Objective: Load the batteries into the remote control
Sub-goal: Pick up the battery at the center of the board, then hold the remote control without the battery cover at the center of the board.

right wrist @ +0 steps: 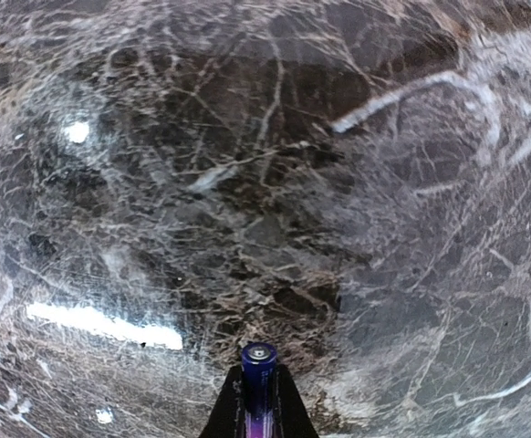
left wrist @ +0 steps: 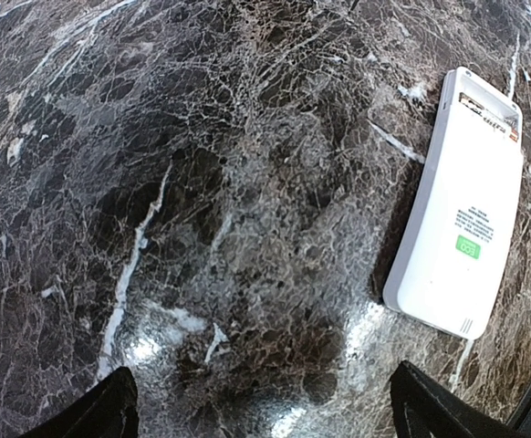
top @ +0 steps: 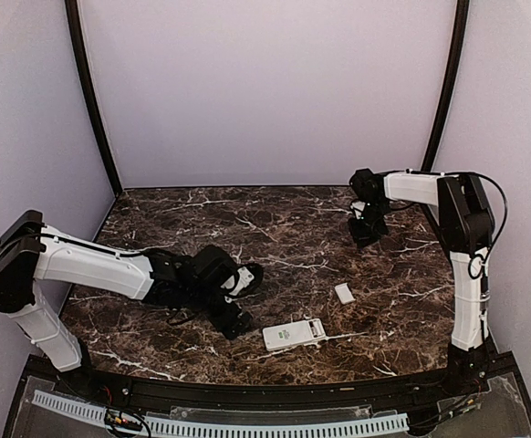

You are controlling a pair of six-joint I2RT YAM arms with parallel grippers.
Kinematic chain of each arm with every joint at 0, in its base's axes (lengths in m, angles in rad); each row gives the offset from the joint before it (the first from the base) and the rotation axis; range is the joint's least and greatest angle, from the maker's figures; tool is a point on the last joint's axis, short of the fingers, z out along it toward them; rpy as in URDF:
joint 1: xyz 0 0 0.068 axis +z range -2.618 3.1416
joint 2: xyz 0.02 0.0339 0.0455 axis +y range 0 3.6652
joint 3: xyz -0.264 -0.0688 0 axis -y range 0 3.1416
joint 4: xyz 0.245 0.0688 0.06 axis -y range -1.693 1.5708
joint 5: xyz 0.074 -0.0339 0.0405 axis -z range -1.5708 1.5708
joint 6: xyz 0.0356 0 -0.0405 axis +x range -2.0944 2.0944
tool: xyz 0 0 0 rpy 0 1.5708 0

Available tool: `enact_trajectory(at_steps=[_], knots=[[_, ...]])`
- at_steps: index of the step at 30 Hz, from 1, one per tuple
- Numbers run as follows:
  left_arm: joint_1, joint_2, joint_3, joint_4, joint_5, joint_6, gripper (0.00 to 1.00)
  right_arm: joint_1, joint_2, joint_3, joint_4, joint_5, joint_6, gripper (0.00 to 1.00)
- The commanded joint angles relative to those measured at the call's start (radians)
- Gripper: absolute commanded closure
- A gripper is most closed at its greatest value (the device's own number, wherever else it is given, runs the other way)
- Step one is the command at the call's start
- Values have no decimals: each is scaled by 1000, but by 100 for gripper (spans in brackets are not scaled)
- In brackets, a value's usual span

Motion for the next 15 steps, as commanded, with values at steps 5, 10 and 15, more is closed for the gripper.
enact_trajectory(at_steps=[5,10,15], knots=[[7,-28,22,-40,3,13,4,-6,-57,-27,7,-38,5,100],[8,-43,27,-25,10,16,5,-4,-158,-74,54,-67,42,100],[7,-48,83,-42,13,22,5,24,-330,-173,142,-126,79,100]])
